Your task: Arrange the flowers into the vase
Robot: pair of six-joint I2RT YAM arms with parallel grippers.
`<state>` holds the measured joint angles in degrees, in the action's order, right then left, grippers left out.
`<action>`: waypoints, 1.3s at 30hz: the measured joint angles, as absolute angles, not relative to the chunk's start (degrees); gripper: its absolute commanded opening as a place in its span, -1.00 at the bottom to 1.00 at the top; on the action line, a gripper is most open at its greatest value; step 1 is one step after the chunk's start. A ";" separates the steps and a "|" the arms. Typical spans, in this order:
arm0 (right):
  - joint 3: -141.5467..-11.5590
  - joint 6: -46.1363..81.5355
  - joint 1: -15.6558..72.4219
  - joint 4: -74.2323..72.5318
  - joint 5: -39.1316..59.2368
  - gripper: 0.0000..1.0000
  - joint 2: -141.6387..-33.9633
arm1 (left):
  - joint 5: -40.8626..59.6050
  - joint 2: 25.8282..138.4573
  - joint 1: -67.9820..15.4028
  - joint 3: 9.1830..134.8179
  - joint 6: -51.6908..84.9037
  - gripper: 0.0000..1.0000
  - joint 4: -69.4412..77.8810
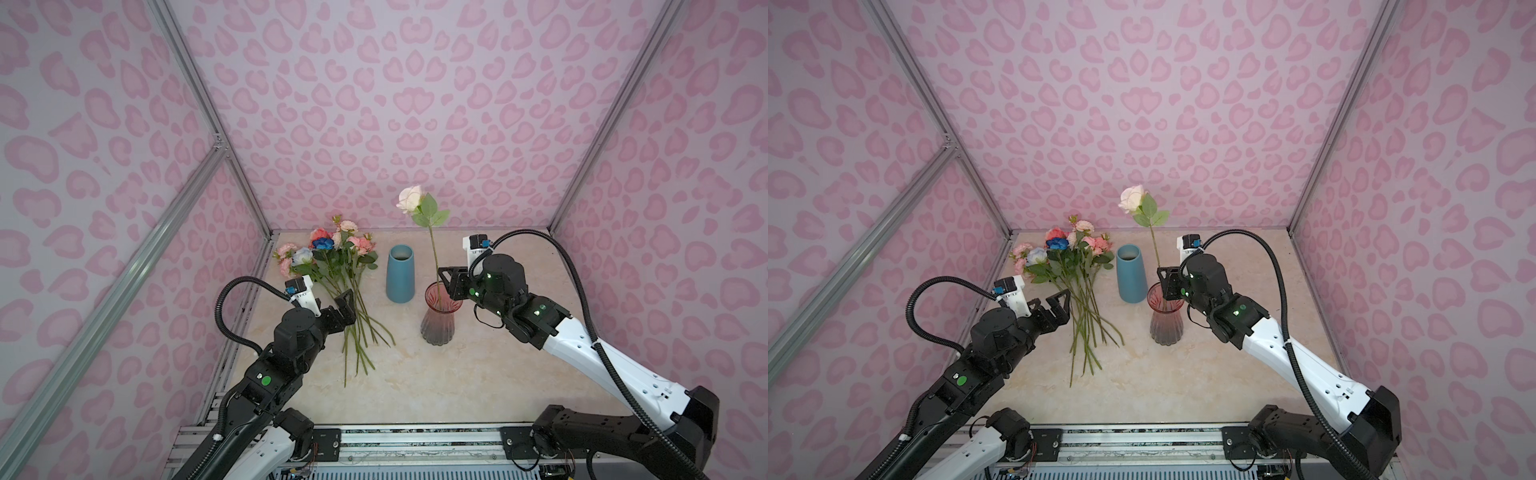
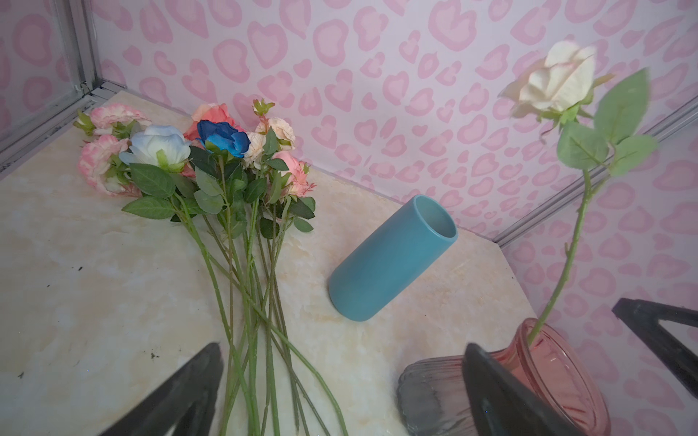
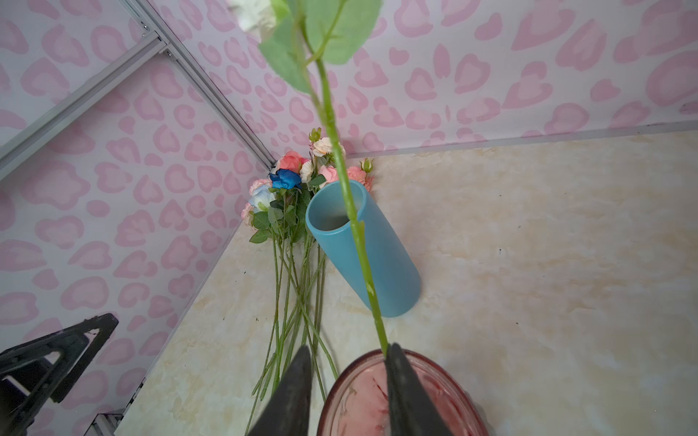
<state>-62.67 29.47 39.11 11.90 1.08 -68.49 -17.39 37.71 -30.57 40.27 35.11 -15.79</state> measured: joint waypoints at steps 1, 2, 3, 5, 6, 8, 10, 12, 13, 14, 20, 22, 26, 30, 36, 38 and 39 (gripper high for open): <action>-62.57 29.61 39.18 12.08 1.02 -0.31 -67.90 | -17.69 38.15 -30.48 40.27 35.48 0.94 -16.23; -62.57 29.61 39.27 12.40 0.89 -0.30 -67.35 | -18.20 38.61 -30.41 40.27 35.97 0.93 -16.73; -62.54 29.61 39.27 12.88 0.86 -0.30 -66.67 | -18.68 39.24 -30.33 40.27 36.25 0.91 -17.19; -62.33 29.61 39.38 13.63 0.56 -0.30 -64.93 | -19.57 40.21 -30.04 40.29 37.01 0.87 -17.85; -62.15 29.58 39.42 13.65 0.21 -0.30 -64.01 | -20.03 40.75 -29.93 40.40 37.43 0.82 -18.15; -61.95 29.61 39.62 14.17 -0.12 -0.29 -61.87 | -20.86 42.59 -29.32 40.93 37.93 0.68 -18.37; -61.76 29.54 39.64 14.87 -0.82 -0.30 -59.48 | -21.26 45.43 -28.10 41.76 38.46 0.45 -18.46; -61.52 29.32 39.64 15.38 -1.89 -0.32 -57.54 | -21.10 49.21 -26.11 42.83 38.79 0.21 -19.35; -61.41 29.17 39.64 15.88 -2.35 -0.32 -56.75 | -20.73 51.53 -24.82 43.55 38.94 0.09 -20.03; -61.23 28.88 39.62 16.16 -2.98 -0.34 -56.18 | -20.14 53.78 -23.51 44.21 39.00 0.03 -20.67; -58.02 28.18 37.89 18.50 -4.67 -0.38 -53.21 | -14.13 72.01 -18.11 50.57 38.41 -0.03 -21.87; -56.10 28.25 36.47 19.07 -4.54 -0.39 -52.34 | -11.90 79.05 -18.04 54.65 37.12 -0.08 -22.61; -51.62 29.47 32.27 19.46 -2.96 -0.39 -50.17 | -9.61 91.61 -18.24 63.88 34.57 -0.11 -24.18; -47.59 31.03 28.27 19.57 -0.40 -0.39 -47.05 | -10.22 101.47 -18.50 71.88 32.71 -0.19 -26.52; -44.05 32.62 25.50 19.66 2.39 -0.39 -43.75 | -11.68 110.54 -18.55 79.77 29.82 -0.34 -29.56; -43.59 32.86 24.93 19.64 3.22 -0.39 -43.42 | -12.12 112.46 -18.59 80.95 28.84 -0.43 -30.35; -43.35 32.95 24.60 19.64 3.49 -0.39 -43.31 | -12.32 113.43 -18.65 81.38 28.40 -0.48 -30.63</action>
